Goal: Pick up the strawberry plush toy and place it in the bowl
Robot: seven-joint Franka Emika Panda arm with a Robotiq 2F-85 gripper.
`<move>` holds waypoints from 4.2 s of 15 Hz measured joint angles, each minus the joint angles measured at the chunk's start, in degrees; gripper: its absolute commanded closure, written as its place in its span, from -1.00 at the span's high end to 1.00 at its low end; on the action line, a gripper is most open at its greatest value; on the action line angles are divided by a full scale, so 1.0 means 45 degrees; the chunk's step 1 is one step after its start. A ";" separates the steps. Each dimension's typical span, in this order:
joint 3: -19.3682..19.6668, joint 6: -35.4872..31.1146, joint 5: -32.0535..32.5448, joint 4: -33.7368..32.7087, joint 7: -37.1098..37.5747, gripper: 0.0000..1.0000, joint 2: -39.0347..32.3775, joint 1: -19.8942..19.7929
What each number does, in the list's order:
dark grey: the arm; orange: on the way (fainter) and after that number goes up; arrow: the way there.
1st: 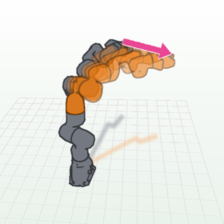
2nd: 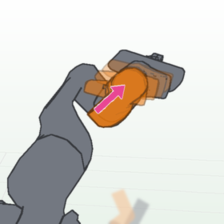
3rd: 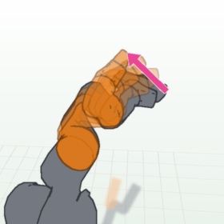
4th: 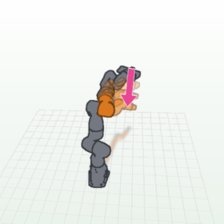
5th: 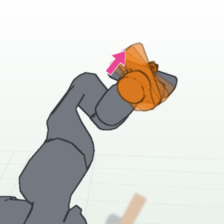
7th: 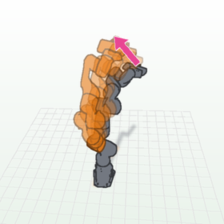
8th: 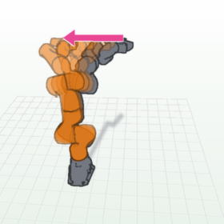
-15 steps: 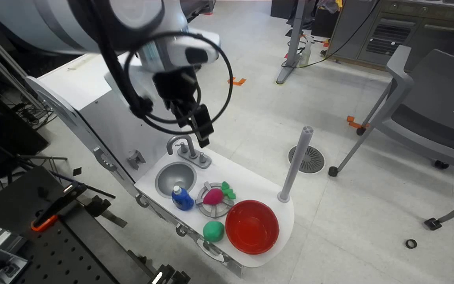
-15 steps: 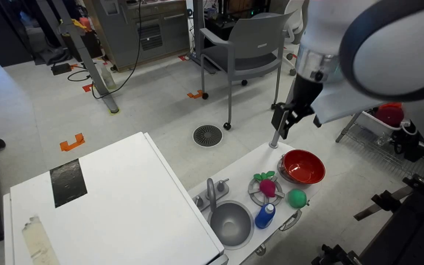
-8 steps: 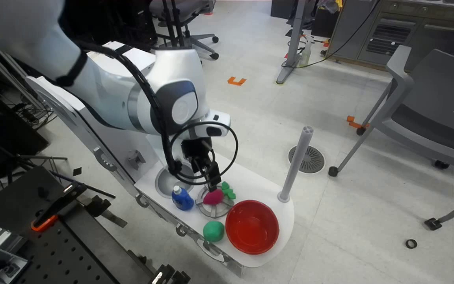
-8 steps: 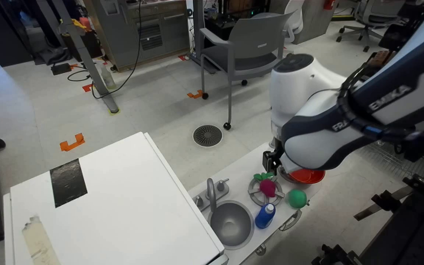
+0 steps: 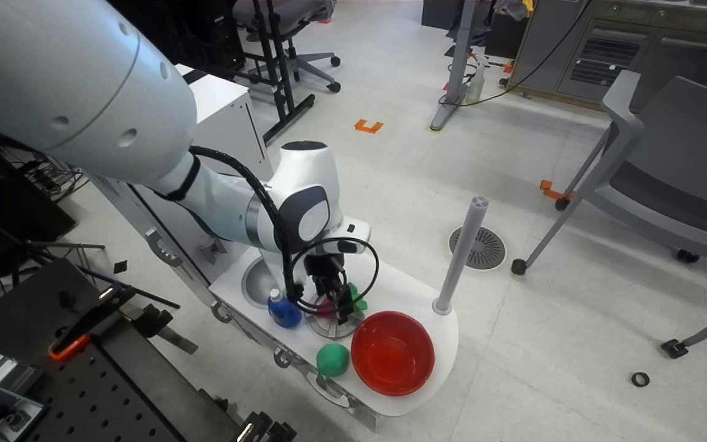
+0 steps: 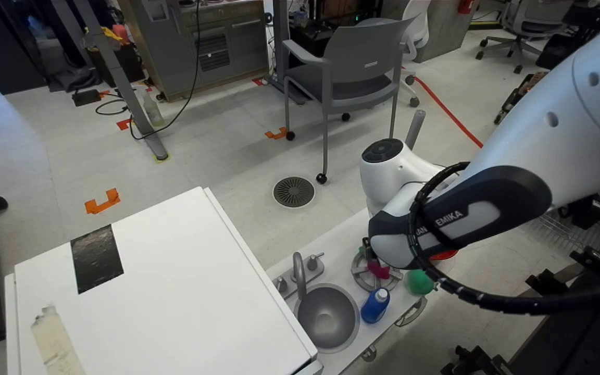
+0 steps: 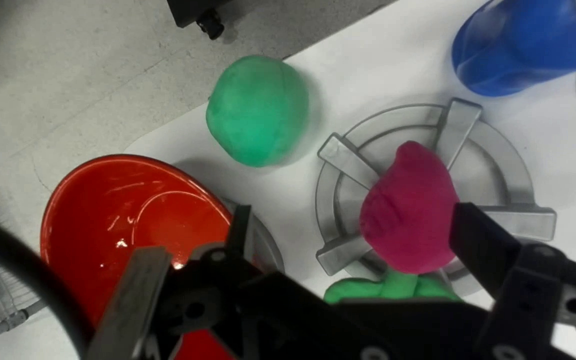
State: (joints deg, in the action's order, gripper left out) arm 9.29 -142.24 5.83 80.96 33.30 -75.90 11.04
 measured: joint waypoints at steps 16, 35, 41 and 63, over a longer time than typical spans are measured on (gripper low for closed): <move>0.0289 0.1696 -0.0030 -0.3054 0.2556 -0.88 -0.2180 0.0541; 0.0355 0.6035 -0.0154 -0.1673 0.2732 -0.98 0.1197 -0.0348; 0.0623 0.6208 -0.0160 -0.2259 0.3754 -0.98 0.0210 -0.1344; 0.0052 0.6336 -0.0188 -0.5486 0.3909 0.96 -0.1742 -0.1649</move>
State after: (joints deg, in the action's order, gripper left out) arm 9.53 -113.73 4.98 56.27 50.89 -83.73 3.62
